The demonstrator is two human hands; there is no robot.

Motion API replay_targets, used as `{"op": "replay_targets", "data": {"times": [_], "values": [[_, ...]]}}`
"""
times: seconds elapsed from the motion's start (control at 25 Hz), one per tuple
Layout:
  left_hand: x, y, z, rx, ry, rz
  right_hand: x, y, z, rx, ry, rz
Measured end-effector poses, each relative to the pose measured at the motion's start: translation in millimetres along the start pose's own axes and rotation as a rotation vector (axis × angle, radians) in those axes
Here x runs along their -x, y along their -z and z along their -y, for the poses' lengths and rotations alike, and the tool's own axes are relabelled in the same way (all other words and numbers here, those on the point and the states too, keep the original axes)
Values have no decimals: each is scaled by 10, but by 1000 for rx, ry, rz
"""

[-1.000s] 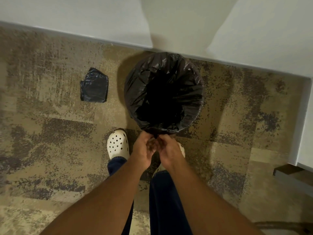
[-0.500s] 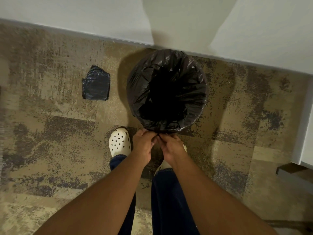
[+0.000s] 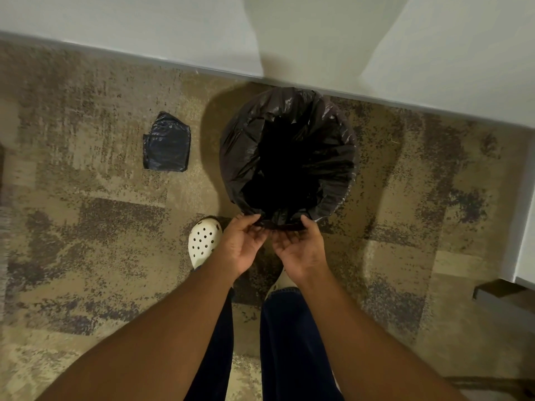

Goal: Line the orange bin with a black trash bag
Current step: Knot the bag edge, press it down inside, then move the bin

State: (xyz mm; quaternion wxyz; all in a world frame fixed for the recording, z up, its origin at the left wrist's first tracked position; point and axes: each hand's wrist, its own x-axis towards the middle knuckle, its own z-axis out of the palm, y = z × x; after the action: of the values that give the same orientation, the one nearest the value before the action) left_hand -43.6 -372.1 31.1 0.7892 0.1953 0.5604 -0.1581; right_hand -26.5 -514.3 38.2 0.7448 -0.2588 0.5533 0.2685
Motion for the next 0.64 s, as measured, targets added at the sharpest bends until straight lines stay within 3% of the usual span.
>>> {"op": "replay_targets", "data": {"times": [0.32, 0.44, 0.52, 0.64], "values": [[-53, -56, -185, -142, 76, 29, -145, -122, 71, 209, 102, 4], [-90, 66, -437, -202, -103, -80, -57, -3, 193, 492, 122, -123], [-156, 76, -734, -358, -256, -164, -36, 102, 398, 665, 233, -246], [-220, -101, -1151, -530, -316, -133, -102, 133, 855, 659, 418, -292]]}}
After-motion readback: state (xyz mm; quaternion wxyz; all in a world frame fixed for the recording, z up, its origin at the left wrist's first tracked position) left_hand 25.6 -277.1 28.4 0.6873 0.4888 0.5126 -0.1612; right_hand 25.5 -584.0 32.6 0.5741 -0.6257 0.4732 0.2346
